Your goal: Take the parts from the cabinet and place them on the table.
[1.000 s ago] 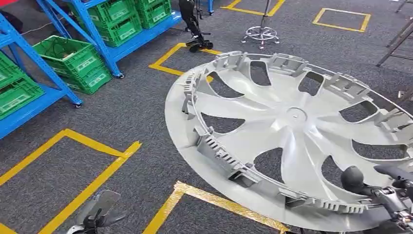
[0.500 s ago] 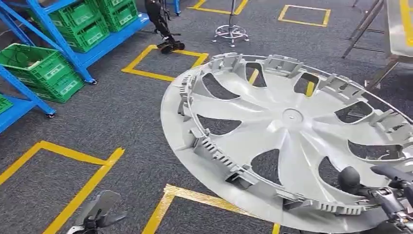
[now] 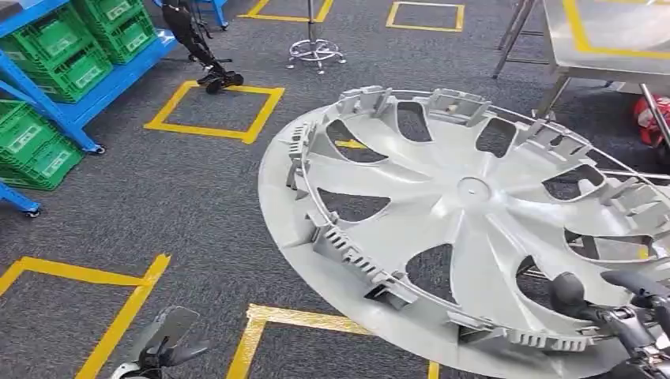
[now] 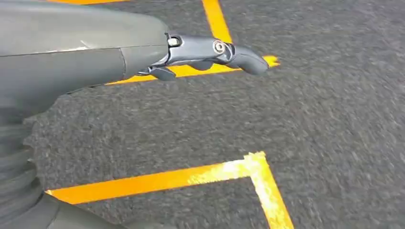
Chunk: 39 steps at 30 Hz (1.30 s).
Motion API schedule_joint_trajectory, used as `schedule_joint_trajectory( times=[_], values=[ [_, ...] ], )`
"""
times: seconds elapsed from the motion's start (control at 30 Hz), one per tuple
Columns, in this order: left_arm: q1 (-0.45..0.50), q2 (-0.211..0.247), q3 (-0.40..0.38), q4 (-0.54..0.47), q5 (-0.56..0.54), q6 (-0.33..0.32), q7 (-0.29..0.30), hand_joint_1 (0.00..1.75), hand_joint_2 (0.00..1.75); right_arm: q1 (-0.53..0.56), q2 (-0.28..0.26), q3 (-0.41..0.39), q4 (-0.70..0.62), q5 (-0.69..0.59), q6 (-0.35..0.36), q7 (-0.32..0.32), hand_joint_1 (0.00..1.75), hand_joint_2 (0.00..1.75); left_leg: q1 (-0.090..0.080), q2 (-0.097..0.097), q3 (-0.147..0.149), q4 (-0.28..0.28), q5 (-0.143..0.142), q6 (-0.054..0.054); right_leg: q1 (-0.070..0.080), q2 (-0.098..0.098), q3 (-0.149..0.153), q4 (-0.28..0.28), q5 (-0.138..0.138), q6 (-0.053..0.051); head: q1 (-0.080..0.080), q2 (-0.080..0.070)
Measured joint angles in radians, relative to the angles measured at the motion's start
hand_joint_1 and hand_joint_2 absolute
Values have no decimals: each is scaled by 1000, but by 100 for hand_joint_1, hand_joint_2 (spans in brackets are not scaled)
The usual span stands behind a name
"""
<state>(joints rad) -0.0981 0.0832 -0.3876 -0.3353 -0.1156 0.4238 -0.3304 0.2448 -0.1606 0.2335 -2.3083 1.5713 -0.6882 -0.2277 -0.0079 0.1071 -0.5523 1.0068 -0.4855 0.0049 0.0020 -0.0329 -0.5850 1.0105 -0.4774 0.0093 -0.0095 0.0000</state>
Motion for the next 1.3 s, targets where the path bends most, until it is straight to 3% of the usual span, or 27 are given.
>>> schedule_joint_trajectory(
  times=[0.03, 0.07, 0.1, 0.17, 0.2, 0.23, 0.3, 0.33, 0.37, 0.4, 0.5, 0.53, 0.6, 0.63, 0.7, 0.73, 0.77, 0.83, 0.87, 0.9, 0.93, 1.03, 1.1, 1.13, 1.2, 1.23, 1.3],
  values=[
    [-2, 0, 1, 0, 0, -2, 0, 0, 175, 1, 0, 0, 0, 0, 0, -5, 175, 175, 5, -16, -1, 7, -12, -9, -9, 9, 6, -10, 8, -10, 0, 0],
    [-2, -2, 2, 0, 0, -7, 0, 0, 175, 0, 0, 0, 0, 0, 0, -7, 175, 175, 7, -59, -11, 37, -38, -12, -9, 17, 7, -11, 9, -13, -3, 0],
    [-1, -1, 5, 0, 5, -13, 3, 0, 175, -1, 0, 0, 0, 0, 0, -10, 175, 175, 8, -84, -38, 105, -79, -14, -10, 26, 6, -11, 11, -16, -5, 0],
    [4, -2, 28, 0, 49, -46, 23, 0, 175, -1, 0, 0, 0, 0, 0, -11, 175, 175, 10, -98, -113, 276, -153, -17, -9, 49, 6, -10, 11, -17, -5, 0],
    [7, -3, 40, 0, 80, -71, 39, 0, 175, 0, 0, -1, 0, 0, 0, -11, 175, 175, 10, -99, -134, 319, -161, -18, -9, 61, 6, -9, 11, -17, -6, 0],
    [9, -7, 59, 0, 121, -112, 60, 0, 175, 0, 0, -1, 0, 0, 0, -9, 175, 175, 11, -99, -133, 314, -142, -17, -9, 74, 6, -8, 11, -17, -5, 0],
    [11, -11, 108, 0, 199, -217, 98, 0, 175, 0, 0, 0, 0, 1, 0, 0, 175, 175, 14, -108, -73, 174, -51, -15, -10, 100, 7, -4, 11, -17, -5, 0],
    [11, -12, 127, 0, 221, -257, 112, 0, 175, -1, 0, 0, 0, 1, 0, 6, 175, 175, 18, -131, -31, 82, -5, -14, -11, 111, 7, -1, 9, -15, -6, 0],
    [13, -13, 144, 1, 235, -285, 122, 0, 175, -3, 0, 0, 0, 1, 0, 10, 175, 175, 24, -182, -6, 30, -4, -12, -12, 121, 5, 0, 9, -11, -4, 0],
    [16, -18, 161, 1, 251, -305, 132, 0, 175, -8, 0, 0, 0, 0, 0, 16, 175, 175, 28, -206, -1, 8, -8, -12, -7, 133, -5, 10, 9, -3, -5, 0],
    [20, -22, 202, 1, 275, -379, 184, 0, 175, -9, -8, 5, 0, 1, 0, 48, 175, 175, 17, -173, -6, 13, -7, 0, -20, 167, -19, 3, 20, 20, -4, 0],
    [20, -25, 206, 1, 275, -396, 194, 0, 175, -11, -15, 7, 0, 0, 0, 57, 175, 175, 26, -158, -3, 0, 0, 10, -21, 173, -27, 6, 16, 24, -5, 0],
    [22, -25, 219, 1, 272, -412, 203, 0, 175, -18, -27, 12, 0, 0, 0, 66, 175, 175, 20, -133, -2, -3, 3, 22, -13, 77, -70, 90, -39, 28, 4, 0],
    [26, -25, 221, 1, 272, -414, 206, 0, 175, -20, -30, 15, 0, 0, 0, 68, 175, 175, 17, -117, -3, -3, 2, 23, -14, 54, -106, 169, -75, 31, 3, 0],
    [34, -24, 225, 2, 272, -416, 207, 0, 175, -19, -34, 18, 0, 0, 0, 69, 175, 175, 12, -88, -4, -2, 0, 26, -15, 39, -175, 317, -131, 34, 3, 0],
    [34, -23, 227, 2, 272, -419, 211, 0, 175, -19, -36, 19, 2, 0, 0, 71, 175, 175, 11, -74, -3, -2, 0, 27, -15, 37, -181, 331, -126, 36, 4, 0],
    [34, -23, 227, 2, 271, -421, 214, 0, 175, -19, -39, 20, 3, 0, 0, 75, 175, 175, 11, -63, -3, -2, -1, 26, -15, 35, -159, 294, -97, 35, 4, 0],
    [34, -22, 227, 2, 262, -421, 219, 0, 175, -19, -45, 22, 4, 0, 0, 84, 175, 175, 10, -45, 1, -2, -4, 23, -13, 16, -59, 113, -16, 28, 4, 0],
    [35, -19, 227, 2, 259, -420, 220, 0, 175, -23, -48, 25, 4, 0, 0, 87, 175, 175, 9, -36, 4, -2, -6, 18, -9, -24, -6, 16, 0, 23, 5, 0],
    [37, -16, 227, 2, 257, -419, 221, 0, 175, -30, -51, 29, 5, 0, 0, 90, 175, 175, 2, -29, 3, 1, -9, 13, 3, -39, 10, 1, -13, 17, 5, 0],
    [39, -11, 227, 2, 253, -419, 222, 0, 175, -34, -52, 34, 6, 0, 0, 93, 175, 175, 1, -23, 2, 3, -9, 9, -1, -21, 7, 1, -6, 10, 2, 0],
    [40, -8, 227, 2, 251, -419, 223, 0, 175, -35, -56, 42, 7, 0, 0, 97, 175, 175, 4, 1, 9, 3, -14, -3, -1, 6, 5, -3, -1, -2, 3, 0],
    [41, -5, 227, 2, 251, -419, 223, 0, 175, -37, -57, 45, 8, 0, 0, 97, 175, 175, 11, -74, -15, 63, -60, -13, -6, 18, 9, -7, 4, -14, -2, 0],
    [44, -5, 227, 2, 251, -419, 223, 0, 175, -38, -57, 48, 8, 0, 0, 97, 175, 175, 11, -93, -50, 143, -102, -15, -7, 29, 8, -7, 4, -18, -3, 0],
    [53, 0, 227, 2, 251, -419, 224, 0, 175, -38, -57, 50, 8, 1, 0, 97, 175, 175, 12, -99, -126, 304, -162, -17, -5, 51, 8, -7, 5, -20, -3, 0],
    [55, 0, 227, 2, 251, -419, 224, 0, 175, -38, -57, 50, 8, 1, 0, 97, 175, 175, 12, -99, -142, 331, -160, -15, -5, 64, 9, -6, 5, -20, -2, 0],
    [56, 1, 227, 2, 251, -419, 225, 0, 175, -38, -58, 51, 9, 1, 0, 97, 175, 175, 12, -102, -109, 246, -87, -13, -5, 89, 10, -3, 5, -20, -3, 0]
  ],
)
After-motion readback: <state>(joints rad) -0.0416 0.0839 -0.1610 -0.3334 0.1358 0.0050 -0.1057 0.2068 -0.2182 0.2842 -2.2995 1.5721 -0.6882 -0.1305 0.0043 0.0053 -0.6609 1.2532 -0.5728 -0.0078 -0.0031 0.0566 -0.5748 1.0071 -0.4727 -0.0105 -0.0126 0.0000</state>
